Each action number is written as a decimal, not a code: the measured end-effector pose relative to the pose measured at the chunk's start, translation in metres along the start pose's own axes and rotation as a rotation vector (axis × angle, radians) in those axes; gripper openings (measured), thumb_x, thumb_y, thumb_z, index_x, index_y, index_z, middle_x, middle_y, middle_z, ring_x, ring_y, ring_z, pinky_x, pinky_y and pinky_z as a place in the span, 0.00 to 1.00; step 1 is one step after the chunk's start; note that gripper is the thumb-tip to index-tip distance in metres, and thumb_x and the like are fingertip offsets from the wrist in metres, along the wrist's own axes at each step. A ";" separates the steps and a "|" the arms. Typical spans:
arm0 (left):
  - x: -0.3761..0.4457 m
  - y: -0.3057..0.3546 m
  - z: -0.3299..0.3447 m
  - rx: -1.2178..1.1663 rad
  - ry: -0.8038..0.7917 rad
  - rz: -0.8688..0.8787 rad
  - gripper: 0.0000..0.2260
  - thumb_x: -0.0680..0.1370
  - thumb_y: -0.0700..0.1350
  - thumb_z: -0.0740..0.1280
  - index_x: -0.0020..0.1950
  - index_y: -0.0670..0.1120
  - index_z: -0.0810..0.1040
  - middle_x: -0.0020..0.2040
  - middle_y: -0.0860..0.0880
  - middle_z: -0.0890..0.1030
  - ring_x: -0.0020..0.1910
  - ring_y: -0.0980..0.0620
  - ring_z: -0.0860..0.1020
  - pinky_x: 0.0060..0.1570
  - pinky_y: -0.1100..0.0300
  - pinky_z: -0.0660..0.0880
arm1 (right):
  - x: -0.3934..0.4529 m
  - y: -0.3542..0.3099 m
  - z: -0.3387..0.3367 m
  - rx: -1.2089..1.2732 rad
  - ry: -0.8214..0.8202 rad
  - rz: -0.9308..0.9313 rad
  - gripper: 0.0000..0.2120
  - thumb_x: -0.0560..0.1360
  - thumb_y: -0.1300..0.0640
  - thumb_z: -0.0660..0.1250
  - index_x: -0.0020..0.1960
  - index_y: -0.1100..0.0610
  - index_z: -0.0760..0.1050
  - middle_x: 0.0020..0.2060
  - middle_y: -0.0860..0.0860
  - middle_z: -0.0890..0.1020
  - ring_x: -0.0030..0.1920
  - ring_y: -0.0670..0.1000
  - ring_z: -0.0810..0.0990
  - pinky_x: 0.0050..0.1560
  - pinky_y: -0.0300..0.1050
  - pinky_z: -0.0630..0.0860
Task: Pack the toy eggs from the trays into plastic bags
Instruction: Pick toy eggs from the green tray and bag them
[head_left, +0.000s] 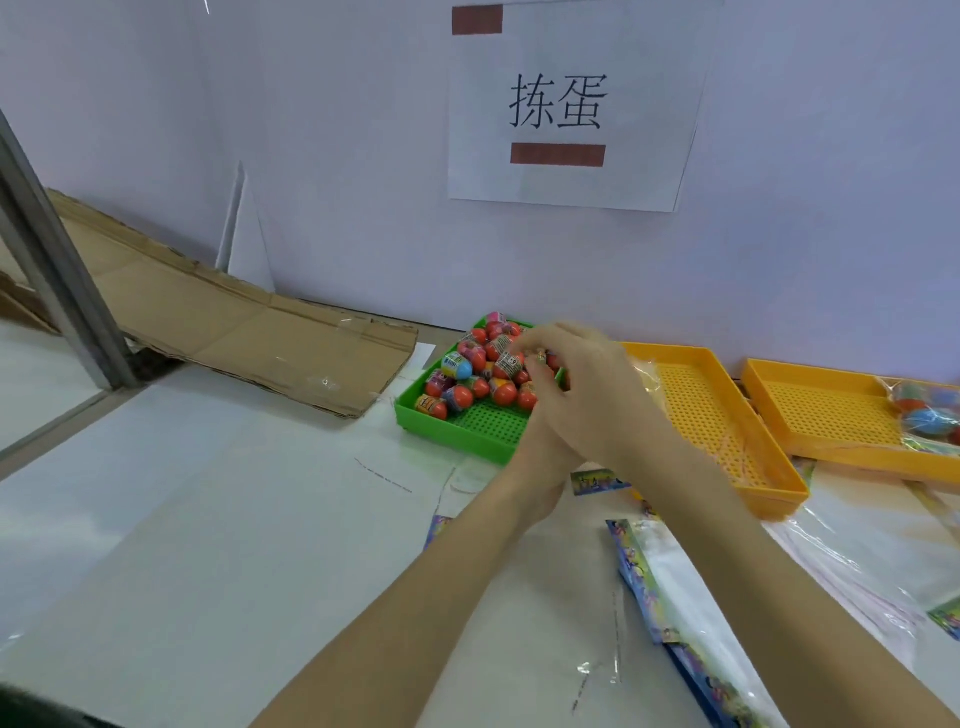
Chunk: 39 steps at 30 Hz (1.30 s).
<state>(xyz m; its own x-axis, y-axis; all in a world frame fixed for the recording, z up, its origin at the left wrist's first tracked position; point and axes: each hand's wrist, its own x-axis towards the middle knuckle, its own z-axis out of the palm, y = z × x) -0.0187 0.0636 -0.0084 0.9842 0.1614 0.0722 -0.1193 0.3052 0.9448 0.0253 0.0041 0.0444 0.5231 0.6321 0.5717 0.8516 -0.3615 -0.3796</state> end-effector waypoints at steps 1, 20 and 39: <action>0.001 -0.002 -0.001 -0.061 0.011 -0.028 0.14 0.88 0.35 0.54 0.67 0.45 0.74 0.59 0.48 0.78 0.52 0.58 0.78 0.48 0.65 0.77 | 0.014 -0.003 0.006 -0.004 -0.101 0.004 0.14 0.82 0.64 0.64 0.62 0.54 0.82 0.59 0.50 0.82 0.57 0.50 0.78 0.62 0.49 0.75; 0.013 -0.017 -0.004 0.211 0.124 -0.014 0.14 0.83 0.32 0.64 0.67 0.39 0.78 0.62 0.38 0.83 0.45 0.57 0.81 0.46 0.63 0.81 | -0.012 0.013 0.009 0.037 0.389 0.073 0.12 0.82 0.64 0.67 0.64 0.59 0.80 0.57 0.53 0.78 0.52 0.47 0.77 0.55 0.29 0.72; 0.018 0.003 -0.019 0.587 0.021 0.360 0.23 0.71 0.46 0.82 0.63 0.50 0.79 0.49 0.54 0.87 0.46 0.54 0.86 0.48 0.63 0.81 | -0.037 0.052 -0.051 0.103 0.280 0.172 0.04 0.81 0.55 0.71 0.55 0.53 0.81 0.48 0.45 0.83 0.33 0.42 0.83 0.37 0.32 0.76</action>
<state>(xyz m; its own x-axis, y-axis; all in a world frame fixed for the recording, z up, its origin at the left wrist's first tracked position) -0.0039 0.0851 -0.0103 0.8931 0.1770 0.4137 -0.3425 -0.3287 0.8801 0.0522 -0.0730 0.0409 0.6599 0.3497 0.6650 0.7496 -0.3665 -0.5511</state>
